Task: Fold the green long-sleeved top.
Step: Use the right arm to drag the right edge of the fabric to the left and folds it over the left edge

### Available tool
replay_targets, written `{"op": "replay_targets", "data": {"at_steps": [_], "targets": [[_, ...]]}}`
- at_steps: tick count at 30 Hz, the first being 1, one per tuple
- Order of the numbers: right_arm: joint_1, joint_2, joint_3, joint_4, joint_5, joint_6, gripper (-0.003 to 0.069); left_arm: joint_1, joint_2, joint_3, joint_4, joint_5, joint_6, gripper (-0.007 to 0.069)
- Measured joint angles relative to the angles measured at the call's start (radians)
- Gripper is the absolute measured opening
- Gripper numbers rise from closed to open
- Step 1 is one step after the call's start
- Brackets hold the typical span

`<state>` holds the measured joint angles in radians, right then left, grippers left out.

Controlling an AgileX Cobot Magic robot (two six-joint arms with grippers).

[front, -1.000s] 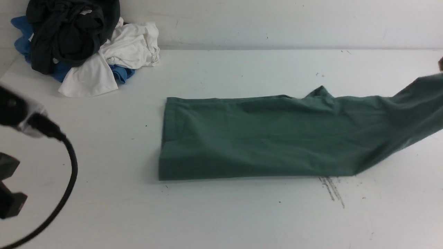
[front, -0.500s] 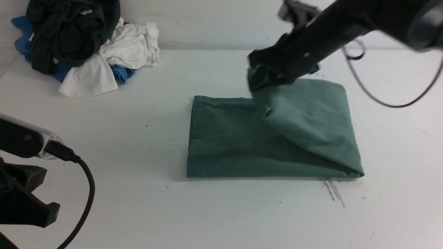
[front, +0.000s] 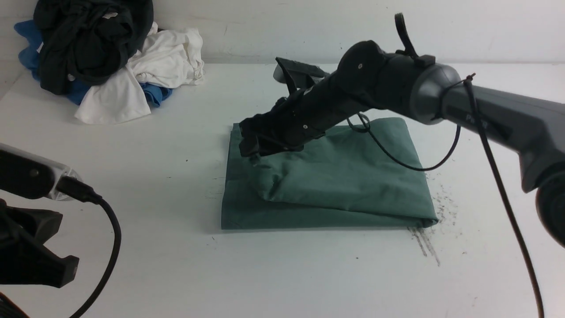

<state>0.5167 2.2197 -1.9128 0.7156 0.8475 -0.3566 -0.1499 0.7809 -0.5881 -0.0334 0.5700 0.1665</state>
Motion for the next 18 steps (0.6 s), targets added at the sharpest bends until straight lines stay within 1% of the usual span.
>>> {"op": "replay_targets", "data": {"at_steps": [1,3,4,7,8,9,11,12,14,16,18], "targets": [[0.000,-0.012,-0.006,-0.009,0.003,-0.005,0.0365,0.000,0.000,0.000,-0.005,0.000,0.000,-0.0007],[0.000,-0.033,-0.013,-0.028,0.008,-0.012,0.0381,0.000,0.000,0.000,-0.008,0.000,0.000,-0.0007],[0.000,-0.042,-0.016,-0.043,0.015,-0.014,0.0379,0.000,0.000,0.000,-0.009,0.000,0.000,-0.0007],[0.000,-0.052,-0.017,-0.083,0.047,-0.016,0.0346,0.000,0.000,0.000,-0.010,-0.001,0.000,-0.0007],[0.001,-0.049,-0.011,-0.103,0.074,-0.014,0.0289,0.000,-0.002,0.000,-0.010,-0.001,0.000,-0.0007],[0.001,-0.047,-0.010,-0.105,0.079,-0.012,0.0281,0.000,-0.002,0.000,-0.011,-0.002,0.000,-0.0007],[0.012,-0.025,0.012,-0.108,0.106,-0.009,0.0166,0.000,-0.017,-0.005,-0.012,-0.014,0.000,-0.0007],[0.022,-0.009,0.019,-0.106,0.109,-0.011,0.0120,0.000,-0.026,-0.008,-0.016,-0.021,0.000,-0.0007],[0.044,0.014,0.024,-0.099,0.110,-0.024,0.0051,0.000,-0.043,-0.010,-0.022,-0.032,0.000,-0.0007],[0.082,0.053,0.024,-0.083,0.091,-0.060,0.0005,0.000,-0.074,-0.010,-0.027,-0.046,0.000,-0.0007],[0.111,0.072,0.024,-0.084,0.058,-0.093,-0.0008,0.000,-0.104,-0.010,-0.027,-0.050,0.002,-0.0007]]}}
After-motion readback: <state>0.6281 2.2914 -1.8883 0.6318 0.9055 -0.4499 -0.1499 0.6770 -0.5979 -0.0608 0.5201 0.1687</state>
